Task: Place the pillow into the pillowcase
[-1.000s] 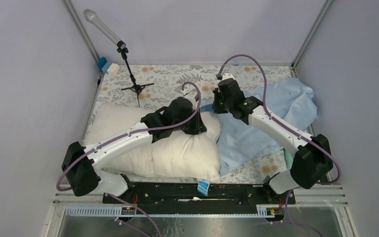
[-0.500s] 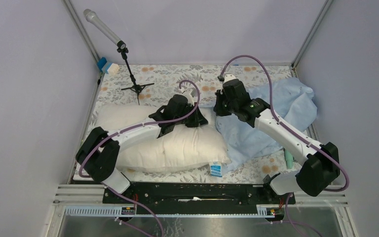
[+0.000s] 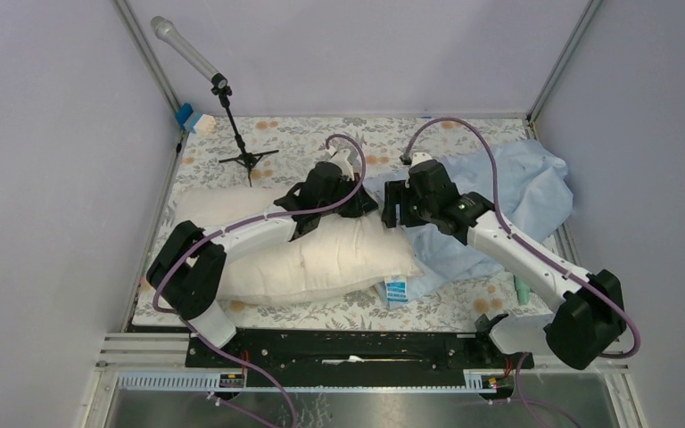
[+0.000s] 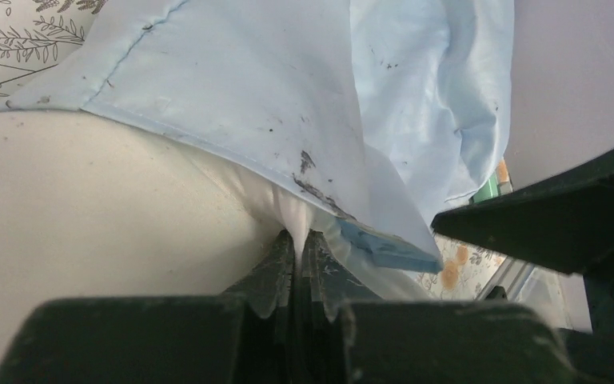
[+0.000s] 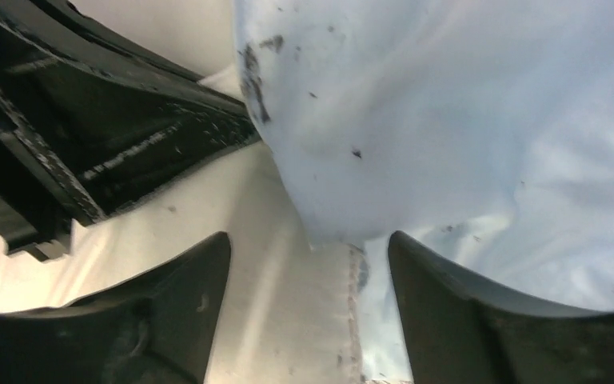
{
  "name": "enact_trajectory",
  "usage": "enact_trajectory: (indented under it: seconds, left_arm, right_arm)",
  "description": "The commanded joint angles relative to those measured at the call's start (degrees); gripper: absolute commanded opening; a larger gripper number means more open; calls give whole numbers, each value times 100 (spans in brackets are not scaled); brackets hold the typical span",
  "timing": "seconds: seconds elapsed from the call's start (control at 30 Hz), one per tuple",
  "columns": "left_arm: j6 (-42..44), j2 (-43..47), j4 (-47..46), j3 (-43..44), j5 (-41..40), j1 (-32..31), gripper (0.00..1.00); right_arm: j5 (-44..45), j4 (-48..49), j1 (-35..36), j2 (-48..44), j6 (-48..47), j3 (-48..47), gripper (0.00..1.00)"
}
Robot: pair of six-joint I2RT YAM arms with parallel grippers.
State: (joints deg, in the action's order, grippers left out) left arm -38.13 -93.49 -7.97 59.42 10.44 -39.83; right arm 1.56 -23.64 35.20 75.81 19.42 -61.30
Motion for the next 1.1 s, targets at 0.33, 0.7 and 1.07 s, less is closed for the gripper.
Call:
enact_trajectory:
  seconds: [0.33,0.7,1.07]
  left_arm:
    - [1377,1053,2062,1016,-348,-715,56]
    - [2630,1133,4224,1530,-2299,-2738,83]
    - [2332,-706,4120,1681,-4610,-3112,86]
  right_arm:
    - [835,78,27,-1754,1131,1202,96]
    - [2058,-301,26,-3313,1410,1259,100]
    - [2498,-611,31,-3882,1490,1524,100]
